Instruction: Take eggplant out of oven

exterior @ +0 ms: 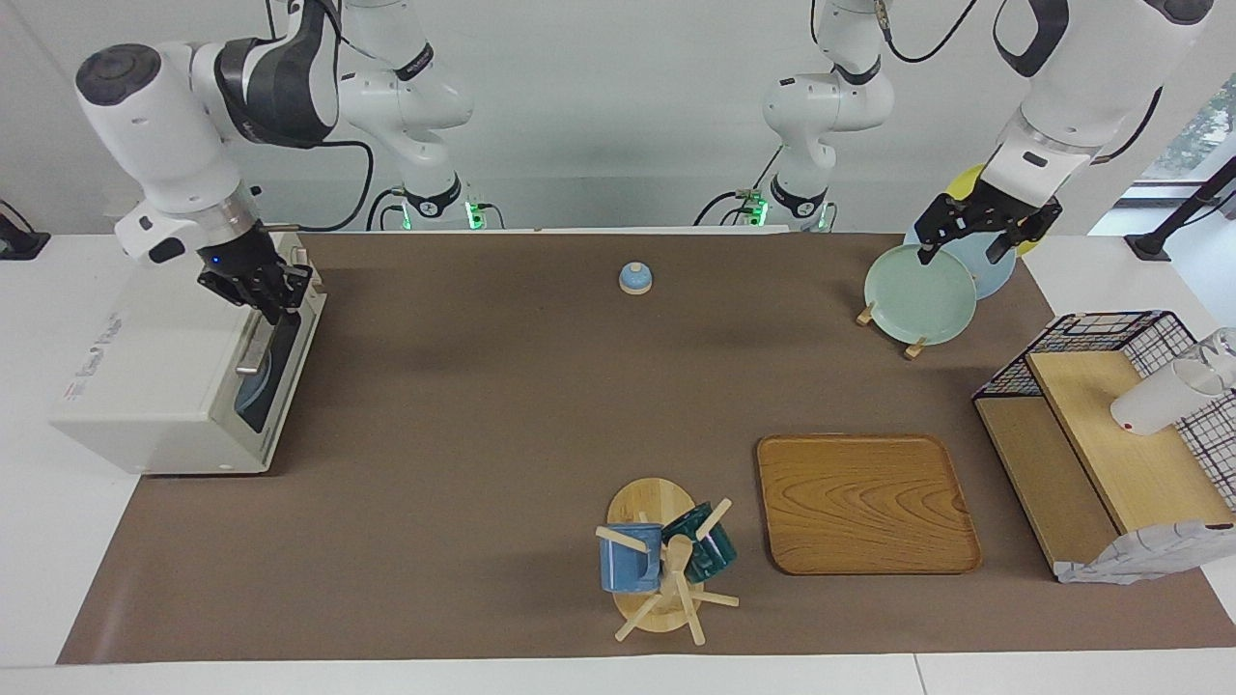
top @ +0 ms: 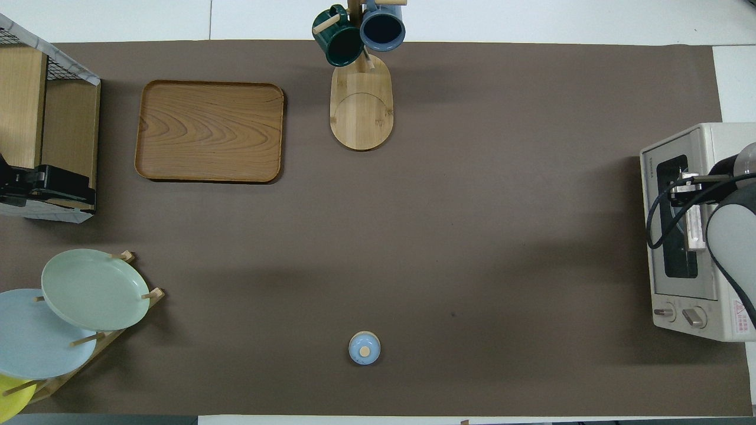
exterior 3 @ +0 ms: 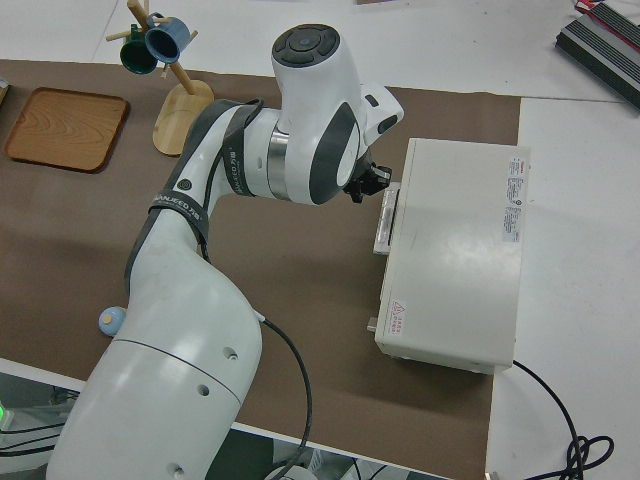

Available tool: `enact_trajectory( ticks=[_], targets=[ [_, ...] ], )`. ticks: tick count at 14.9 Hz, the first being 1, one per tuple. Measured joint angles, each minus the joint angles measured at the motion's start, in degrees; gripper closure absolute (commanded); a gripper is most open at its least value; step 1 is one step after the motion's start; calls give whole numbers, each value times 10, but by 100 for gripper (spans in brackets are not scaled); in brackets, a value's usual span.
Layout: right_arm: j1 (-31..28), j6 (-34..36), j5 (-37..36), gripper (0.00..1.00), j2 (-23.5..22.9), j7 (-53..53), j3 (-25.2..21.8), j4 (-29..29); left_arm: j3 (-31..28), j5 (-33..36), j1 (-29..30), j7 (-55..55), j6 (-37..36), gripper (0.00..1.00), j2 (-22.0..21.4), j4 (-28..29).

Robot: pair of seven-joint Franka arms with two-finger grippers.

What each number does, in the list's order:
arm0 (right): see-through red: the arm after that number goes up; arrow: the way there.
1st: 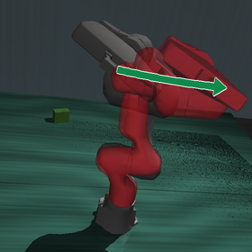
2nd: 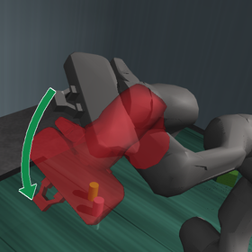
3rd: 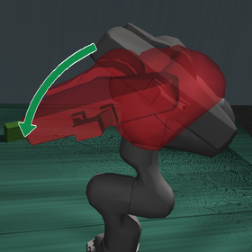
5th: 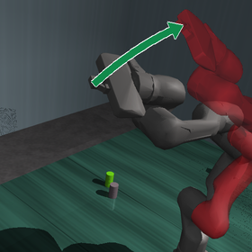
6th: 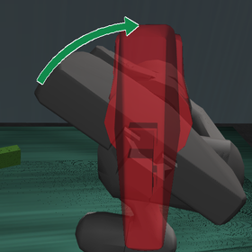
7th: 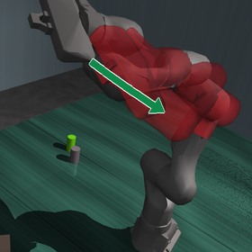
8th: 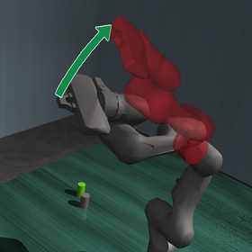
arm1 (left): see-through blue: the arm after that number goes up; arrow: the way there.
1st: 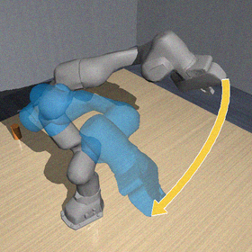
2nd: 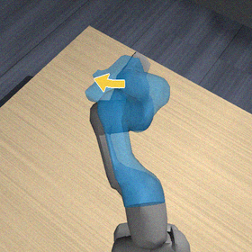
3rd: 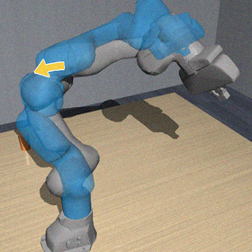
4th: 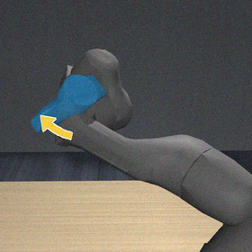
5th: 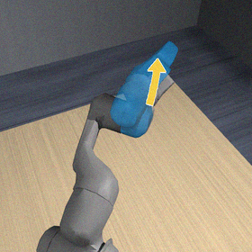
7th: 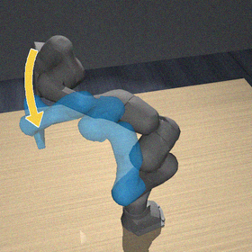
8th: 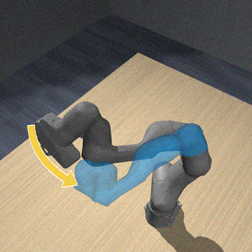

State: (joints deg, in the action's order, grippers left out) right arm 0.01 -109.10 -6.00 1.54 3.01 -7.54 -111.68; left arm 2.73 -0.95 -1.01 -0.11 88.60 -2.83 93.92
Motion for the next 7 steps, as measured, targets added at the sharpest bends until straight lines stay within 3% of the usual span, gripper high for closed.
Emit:
enact_trajectory(
  ticks=[3, 7],
  targets=[
    [0, 0, -44, 100, -1, 0, 1, -2, 0, 0, 0, 0, 0, 0, 0, 0],
    [0, 0, -47, 100, -1, 0, 1, -9, 0, 0, 0, 0, 0, 0, 0, 0]
  ],
)
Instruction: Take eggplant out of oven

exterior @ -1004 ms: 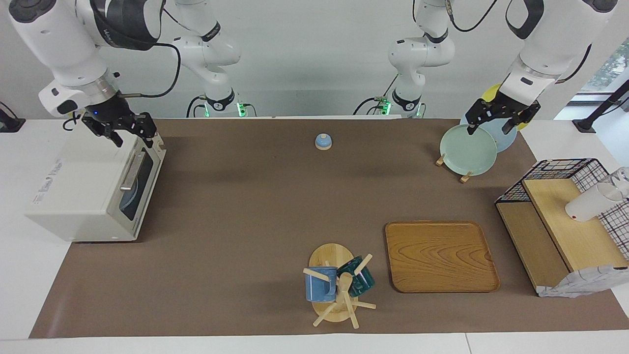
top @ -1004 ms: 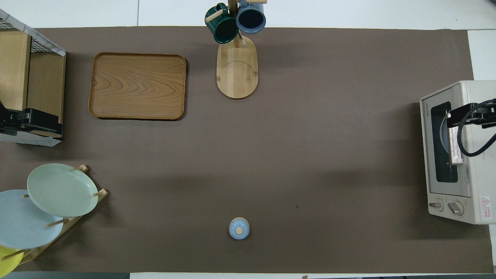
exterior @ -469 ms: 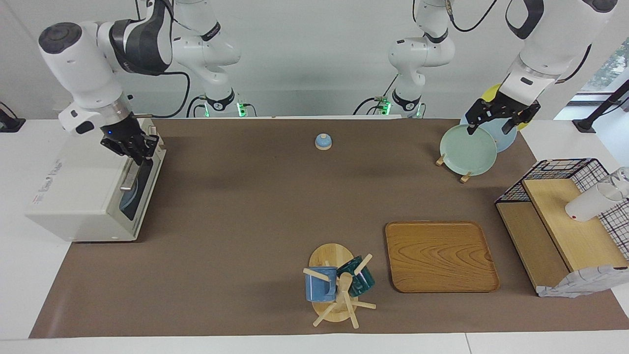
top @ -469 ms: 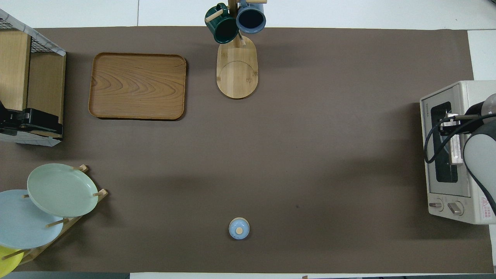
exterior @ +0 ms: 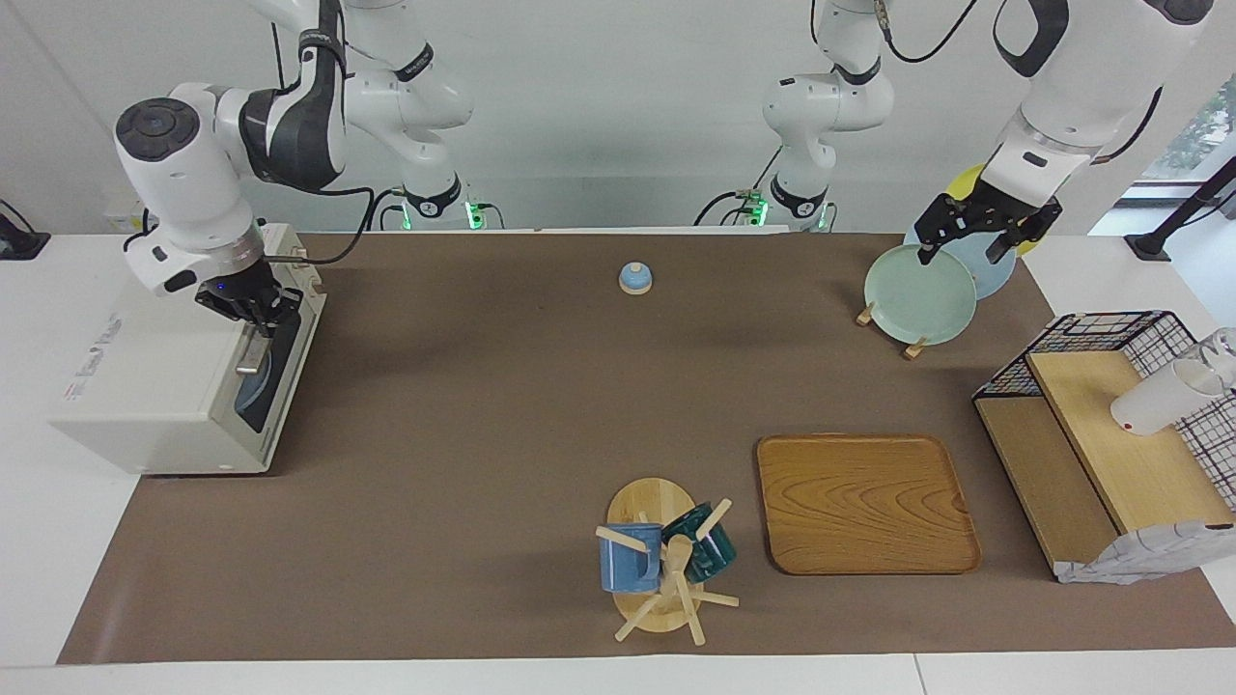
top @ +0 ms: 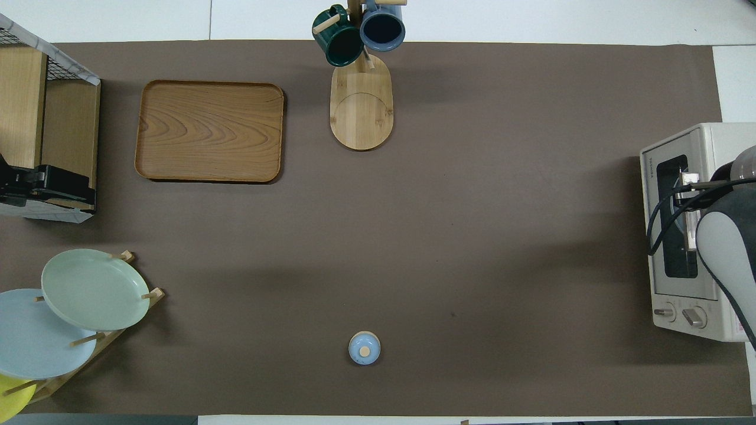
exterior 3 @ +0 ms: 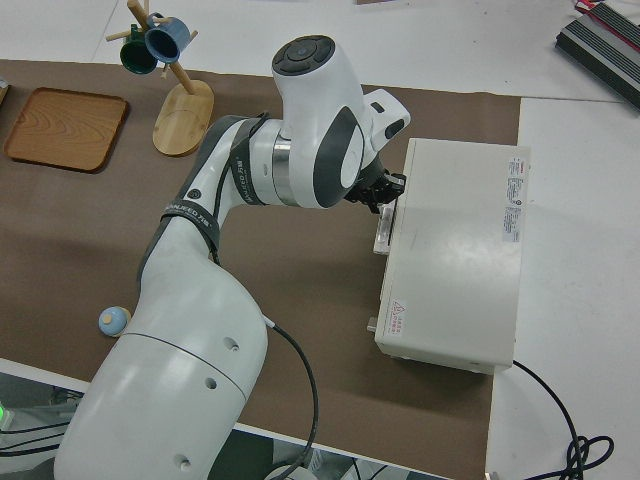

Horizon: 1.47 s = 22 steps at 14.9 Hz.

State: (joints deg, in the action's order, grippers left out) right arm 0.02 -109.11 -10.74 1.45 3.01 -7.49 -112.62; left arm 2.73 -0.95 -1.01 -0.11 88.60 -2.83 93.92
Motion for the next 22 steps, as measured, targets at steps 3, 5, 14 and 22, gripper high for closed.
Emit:
enact_trajectory(
  ticks=[3, 5, 14, 22],
  targets=[
    [-1, 0, 0, 100, 0, 15, 0, -4, 0, 0, 0, 0, 0, 0, 0, 0],
    [-2, -3, 0, 100, 0, 20, 0, -10, 0, 0, 0, 0, 0, 0, 0, 0],
    [-2, -30, 9, 100, 8, 20, 1, -34, 0, 0, 0, 0, 0, 0, 0, 0],
    [38, -109, 75, 100, -2, -18, 12, -95, 0, 0, 0, 0, 0, 0, 0, 0]
  ],
)
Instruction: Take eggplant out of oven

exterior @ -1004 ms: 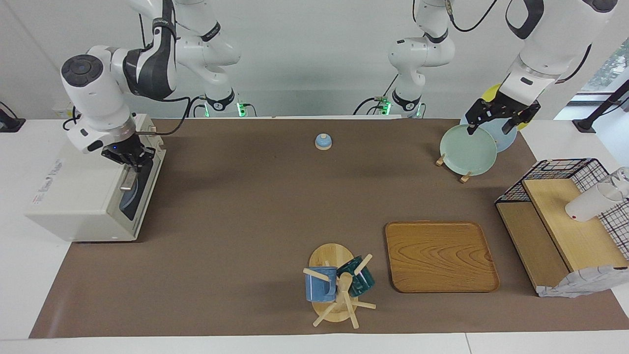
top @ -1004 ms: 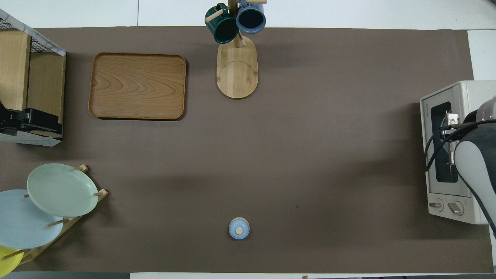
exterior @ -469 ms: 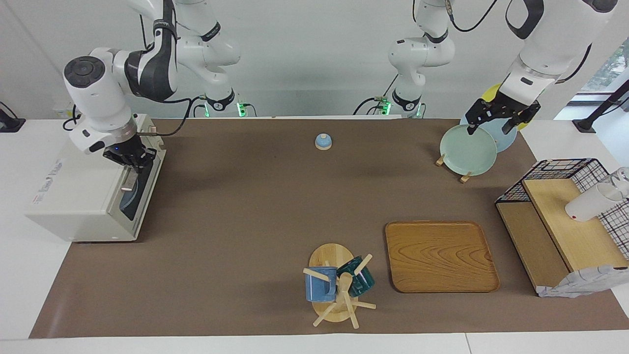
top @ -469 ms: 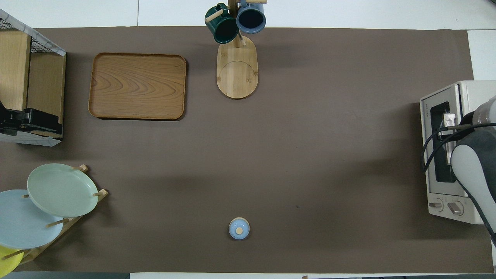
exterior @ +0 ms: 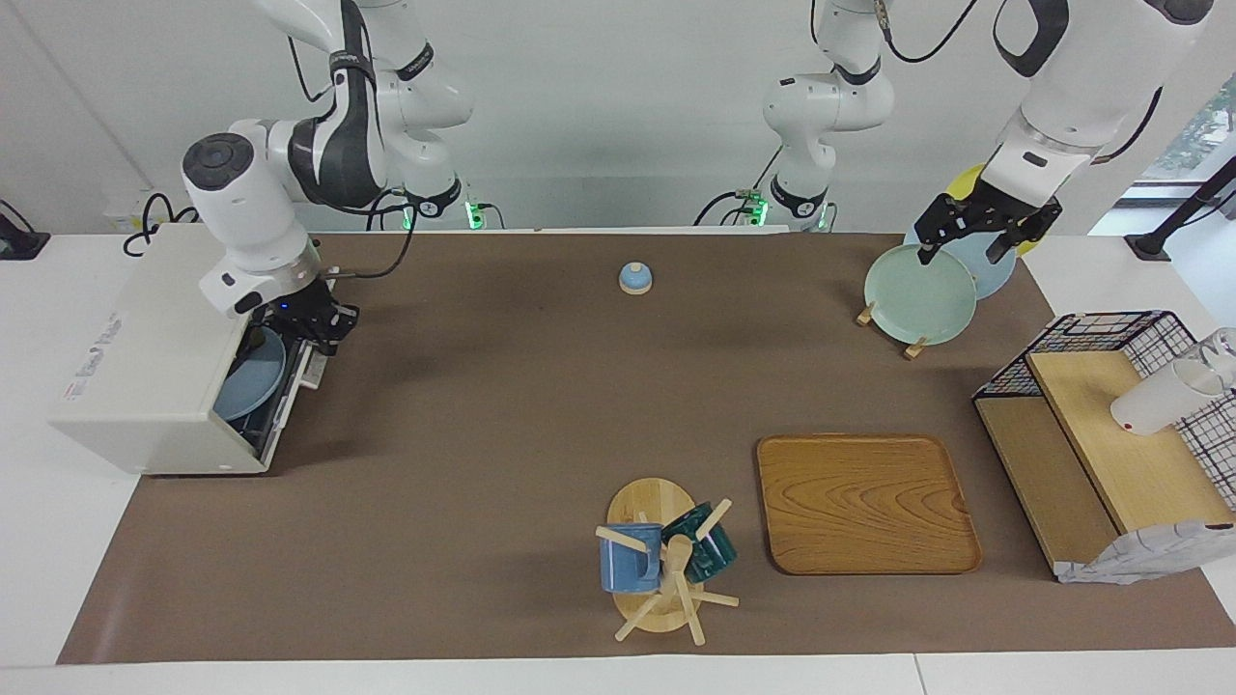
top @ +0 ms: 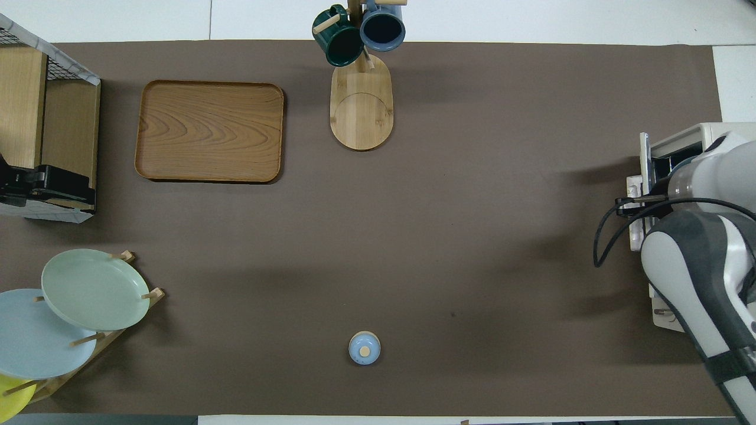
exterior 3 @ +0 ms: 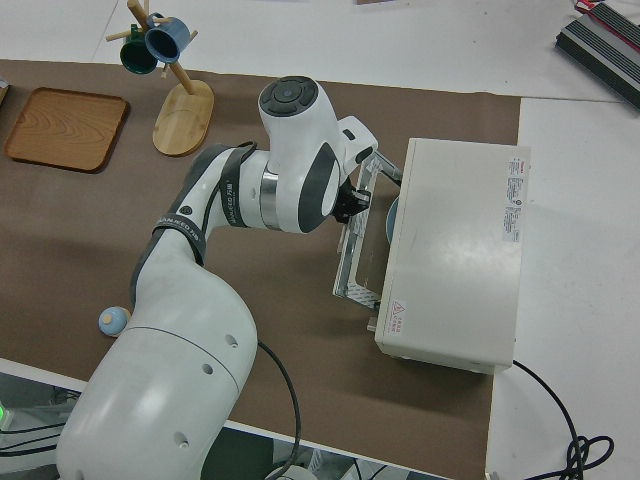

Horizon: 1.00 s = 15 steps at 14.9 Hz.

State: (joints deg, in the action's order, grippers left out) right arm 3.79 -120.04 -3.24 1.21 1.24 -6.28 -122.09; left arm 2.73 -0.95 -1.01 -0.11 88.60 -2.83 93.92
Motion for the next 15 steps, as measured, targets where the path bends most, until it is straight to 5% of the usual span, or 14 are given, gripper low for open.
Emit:
enact_trajectory(
  ticks=[7, 15],
  targets=[
    [22, -121, 25, 100, -49, -14, 7, -44, 0, 0, 0, 0, 0, 0, 0, 0],
    [23, -176, 65, 100, -117, -17, 7, -45, 0, 0, 0, 0, 0, 0, 0, 0]
  ],
)
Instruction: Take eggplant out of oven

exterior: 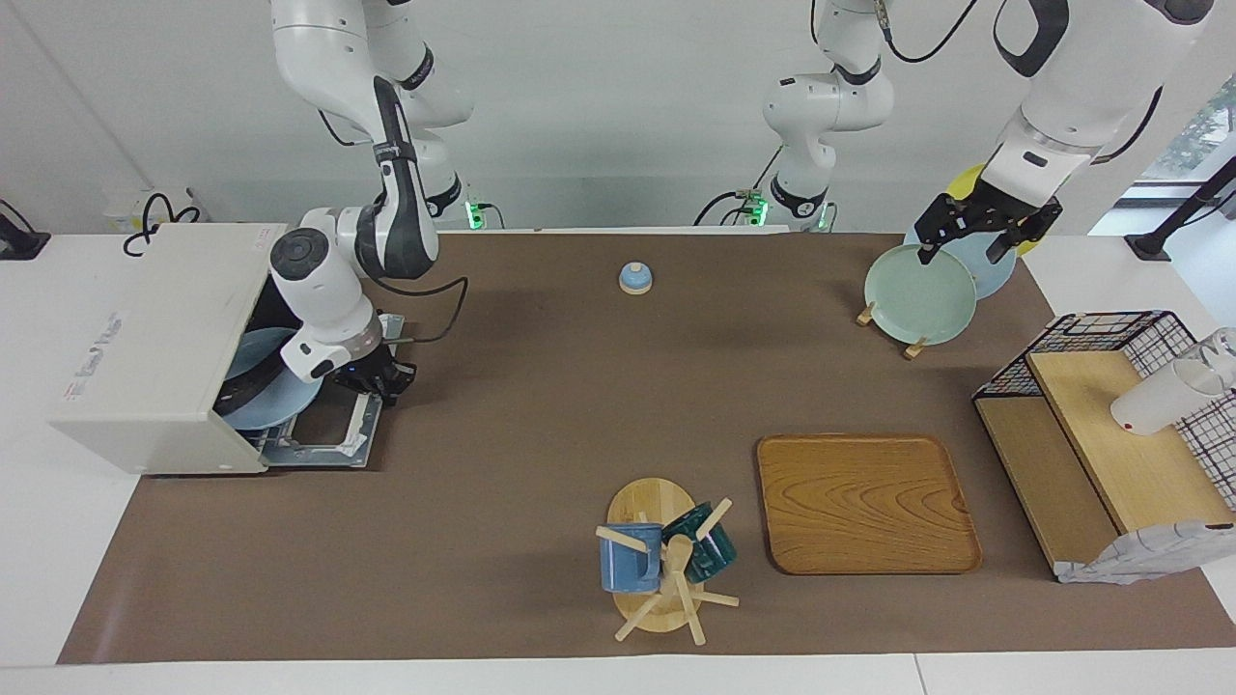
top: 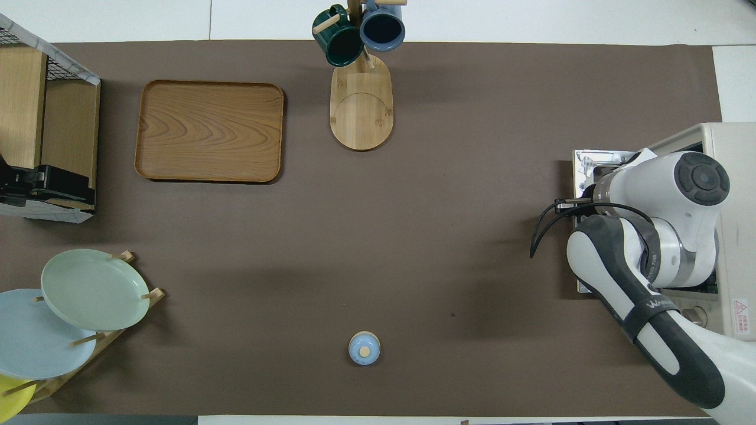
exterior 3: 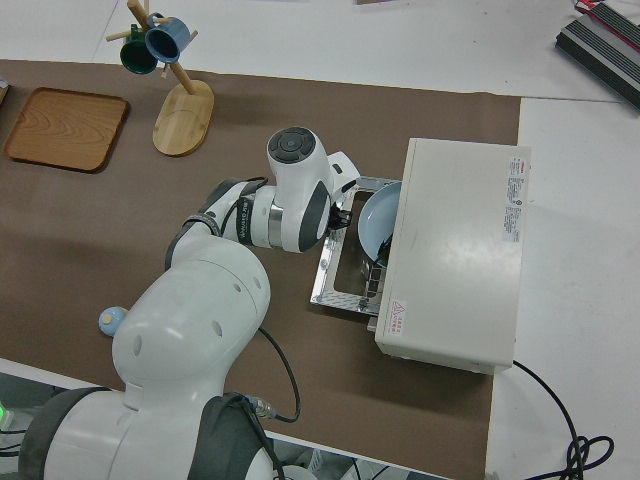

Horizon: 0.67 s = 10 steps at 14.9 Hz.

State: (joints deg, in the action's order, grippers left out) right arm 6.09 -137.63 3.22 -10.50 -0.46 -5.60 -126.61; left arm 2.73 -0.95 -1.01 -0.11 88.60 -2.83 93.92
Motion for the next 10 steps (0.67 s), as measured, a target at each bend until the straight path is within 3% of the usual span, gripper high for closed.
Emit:
enact_trajectory(
  ticks=[4, 5, 6, 10],
  targets=[
    [0, 35, 0, 99, 0, -10, 10, 28, 0, 0, 0, 0, 0, 0, 0, 0],
    [0, 67, 0, 78, 1, -23, 17, 50, 0, 0, 0, 0, 0, 0, 0, 0],
    [1, 105, 0, 69, 1, -35, 21, 77, 0, 0, 0, 0, 0, 0, 0, 0],
    [-20, 238, -25, 64, 7, -46, 19, 175, 0, 0, 0, 0, 0, 0, 0, 0]
  ],
)
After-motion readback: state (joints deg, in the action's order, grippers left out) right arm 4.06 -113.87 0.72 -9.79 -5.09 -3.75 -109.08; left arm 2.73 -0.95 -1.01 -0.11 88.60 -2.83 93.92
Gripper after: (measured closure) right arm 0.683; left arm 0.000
